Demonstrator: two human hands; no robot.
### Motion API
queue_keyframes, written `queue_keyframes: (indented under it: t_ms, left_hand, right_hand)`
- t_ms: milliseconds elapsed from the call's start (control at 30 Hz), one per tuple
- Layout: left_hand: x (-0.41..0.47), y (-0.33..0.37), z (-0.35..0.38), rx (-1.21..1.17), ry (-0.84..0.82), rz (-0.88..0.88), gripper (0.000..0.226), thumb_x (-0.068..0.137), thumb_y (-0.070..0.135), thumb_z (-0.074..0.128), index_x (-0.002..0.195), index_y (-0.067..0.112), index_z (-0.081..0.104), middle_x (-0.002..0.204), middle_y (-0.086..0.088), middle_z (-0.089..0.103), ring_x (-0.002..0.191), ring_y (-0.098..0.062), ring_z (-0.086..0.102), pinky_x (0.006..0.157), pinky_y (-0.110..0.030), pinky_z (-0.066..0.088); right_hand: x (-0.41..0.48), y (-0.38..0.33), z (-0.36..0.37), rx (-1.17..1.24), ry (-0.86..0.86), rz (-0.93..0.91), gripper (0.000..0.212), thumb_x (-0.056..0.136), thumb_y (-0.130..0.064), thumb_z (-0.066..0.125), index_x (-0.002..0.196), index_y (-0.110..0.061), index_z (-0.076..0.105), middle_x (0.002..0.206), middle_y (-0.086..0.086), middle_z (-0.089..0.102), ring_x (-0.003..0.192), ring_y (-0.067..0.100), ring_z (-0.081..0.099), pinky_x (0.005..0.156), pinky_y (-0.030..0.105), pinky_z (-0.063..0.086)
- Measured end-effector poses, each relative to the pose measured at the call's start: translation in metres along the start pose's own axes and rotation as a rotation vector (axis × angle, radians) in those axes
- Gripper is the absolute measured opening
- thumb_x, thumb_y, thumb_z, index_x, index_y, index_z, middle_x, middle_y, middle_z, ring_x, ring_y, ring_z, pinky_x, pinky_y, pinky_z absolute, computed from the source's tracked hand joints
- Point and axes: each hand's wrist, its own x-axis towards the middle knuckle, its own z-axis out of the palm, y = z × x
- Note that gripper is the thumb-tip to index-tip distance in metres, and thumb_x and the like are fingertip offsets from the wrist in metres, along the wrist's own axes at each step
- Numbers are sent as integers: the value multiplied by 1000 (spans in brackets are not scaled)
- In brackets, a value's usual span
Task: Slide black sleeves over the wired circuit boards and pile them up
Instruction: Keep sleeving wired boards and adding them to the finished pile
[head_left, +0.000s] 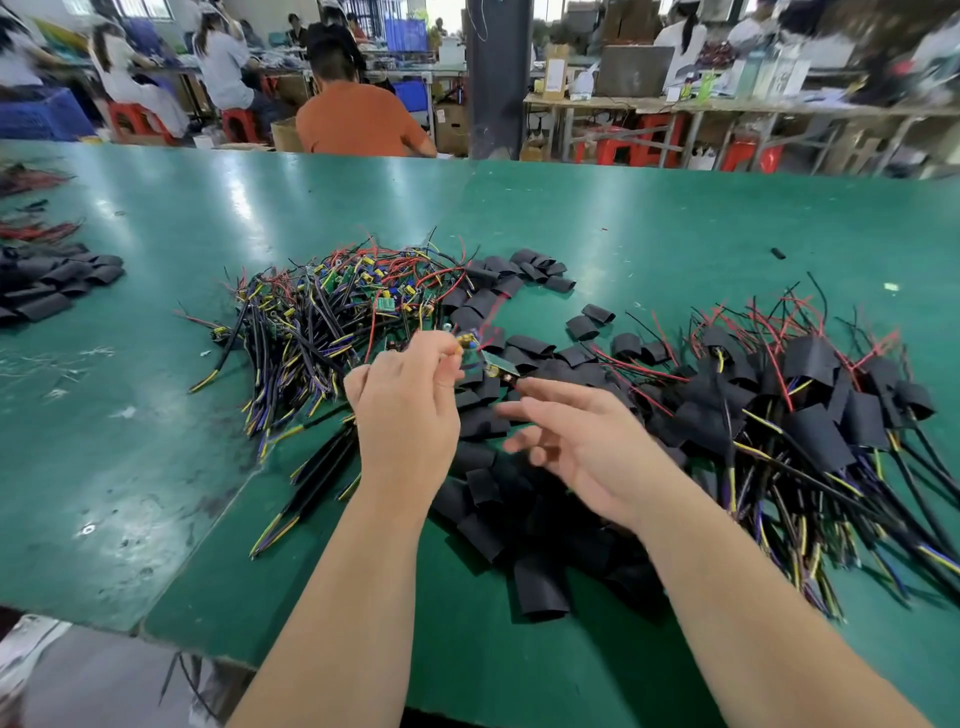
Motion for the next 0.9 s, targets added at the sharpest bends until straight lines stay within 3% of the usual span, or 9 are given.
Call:
queue_keyframes:
  t_ms: [100, 233, 367, 500, 667, 733, 800, 867, 900]
  left_hand:
    - [0, -1, 1, -95, -146, 99, 18, 95, 22, 47, 96, 14, 63, 77, 4, 68, 72, -26, 61, 76, -42, 42]
    - [-5, -2, 3, -215, -297, 111, 19, 93, 28, 49, 94, 15, 63, 64, 11, 57, 56, -8, 50, 60, -31, 43]
    - [-9, -8, 5, -225, -406, 10, 28, 79, 11, 61, 106, 20, 64, 97, 11, 70, 94, -6, 65, 90, -38, 50]
    - [-6, -13, 4, -18, -296, -22, 38, 79, -1, 57, 106, 23, 67, 99, 10, 72, 97, -13, 66, 94, -40, 46]
    - [-4, -22, 3, 195, -150, -329, 43, 81, 1, 49, 108, 30, 66, 93, 7, 70, 90, -20, 60, 83, -28, 21]
    - [-3, -20, 2, 98, -62, -392, 44, 82, -1, 46, 106, 29, 66, 90, 9, 69, 87, -19, 59, 87, -27, 23]
    - [-1, -15, 1, -129, 5, -436, 39, 86, 0, 45, 102, 28, 66, 93, 14, 67, 88, -12, 60, 88, -19, 36]
    - [0, -9, 0, -365, 26, -439, 29, 91, 6, 46, 100, 25, 66, 91, 17, 68, 77, -4, 60, 70, -8, 42]
    - [0, -7, -2, -454, 20, -422, 24, 94, 11, 46, 99, 24, 66, 89, 16, 69, 71, -5, 59, 65, -11, 44]
  right_hand:
    - [0, 6, 7, 330, -107, -11, 43, 82, -8, 63, 120, -21, 51, 108, 11, 69, 72, 20, 70, 53, 21, 48]
    - [3, 4, 5, 146, 104, -228, 16, 90, 4, 58, 92, -12, 56, 94, 7, 70, 70, 21, 70, 55, 21, 50]
    - [0, -5, -3, 10, 203, -431, 24, 93, 10, 49, 96, -14, 49, 93, 3, 72, 67, 20, 69, 59, 22, 51]
    - [-6, -19, -11, 85, 261, -534, 30, 94, 9, 48, 106, -19, 43, 96, 7, 74, 67, 19, 69, 60, 23, 52]
    - [-13, -44, -31, 511, 245, -548, 15, 96, -10, 52, 98, -21, 43, 90, 9, 70, 59, 12, 61, 57, 19, 49]
    - [-17, -50, -40, 594, 200, -477, 13, 87, -30, 58, 93, -23, 48, 86, 1, 70, 56, 7, 53, 55, 16, 45]
    - [-20, -52, -46, 643, 126, -447, 19, 84, -39, 57, 91, -23, 53, 80, -4, 69, 61, 5, 54, 57, 16, 45]
    - [-23, -51, -45, 655, 36, -436, 20, 83, -39, 55, 90, -19, 55, 78, -2, 69, 62, 2, 59, 56, 14, 47]
    - [-23, -49, -42, 641, 5, -425, 20, 83, -37, 54, 89, -18, 55, 78, -1, 68, 59, 1, 60, 54, 13, 47]
